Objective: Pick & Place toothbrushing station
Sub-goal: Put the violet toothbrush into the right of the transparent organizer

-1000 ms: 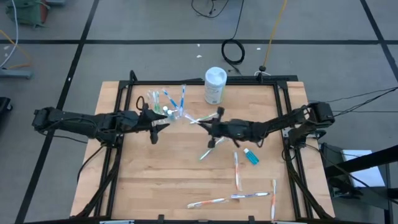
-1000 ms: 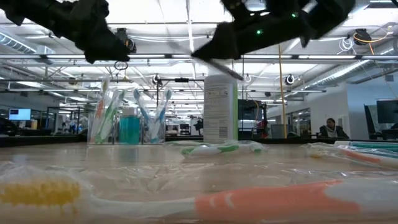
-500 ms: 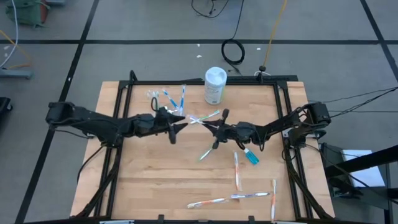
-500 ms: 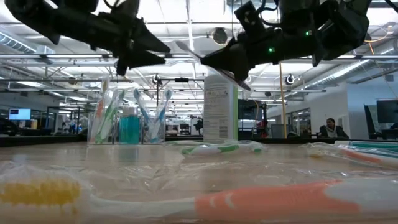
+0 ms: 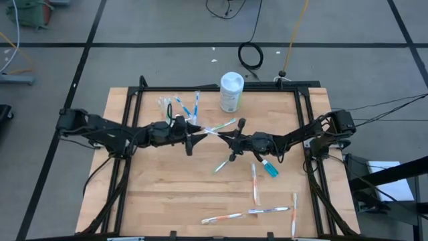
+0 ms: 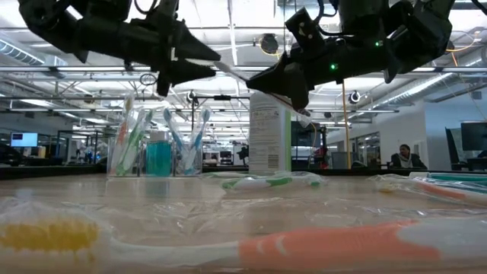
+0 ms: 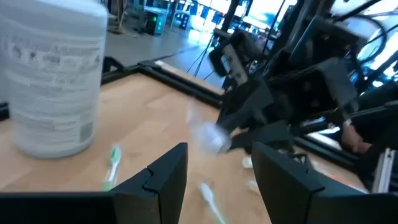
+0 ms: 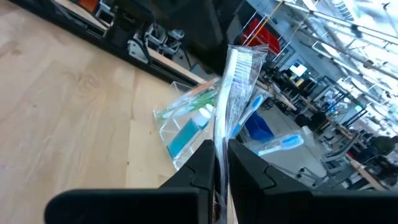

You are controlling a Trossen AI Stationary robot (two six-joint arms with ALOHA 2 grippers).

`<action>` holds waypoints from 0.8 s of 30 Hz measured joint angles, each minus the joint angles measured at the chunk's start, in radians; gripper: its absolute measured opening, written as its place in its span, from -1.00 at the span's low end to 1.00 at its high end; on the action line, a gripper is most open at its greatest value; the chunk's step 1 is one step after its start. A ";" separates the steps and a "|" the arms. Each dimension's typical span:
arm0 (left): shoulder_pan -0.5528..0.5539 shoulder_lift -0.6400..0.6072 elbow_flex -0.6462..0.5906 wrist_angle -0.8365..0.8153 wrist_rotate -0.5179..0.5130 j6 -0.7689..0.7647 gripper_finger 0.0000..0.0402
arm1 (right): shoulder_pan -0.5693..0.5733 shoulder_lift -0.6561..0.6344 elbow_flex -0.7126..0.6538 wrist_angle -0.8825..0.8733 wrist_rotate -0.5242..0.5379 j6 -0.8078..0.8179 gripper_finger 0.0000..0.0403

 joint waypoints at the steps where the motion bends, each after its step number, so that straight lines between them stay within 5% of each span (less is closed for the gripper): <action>1: 0.000 0.000 0.015 -0.015 0.000 0.000 -0.08 | 0.000 0.000 0.000 0.001 0.000 0.003 -0.90; 8: 0.002 0.000 0.134 -0.242 -0.043 0.002 -0.08 | 0.000 0.000 0.001 0.001 0.000 0.000 -0.90; 24: 0.034 0.000 0.142 -0.272 -0.016 -0.035 -0.09 | 0.000 0.000 0.001 0.000 0.000 -0.001 -0.90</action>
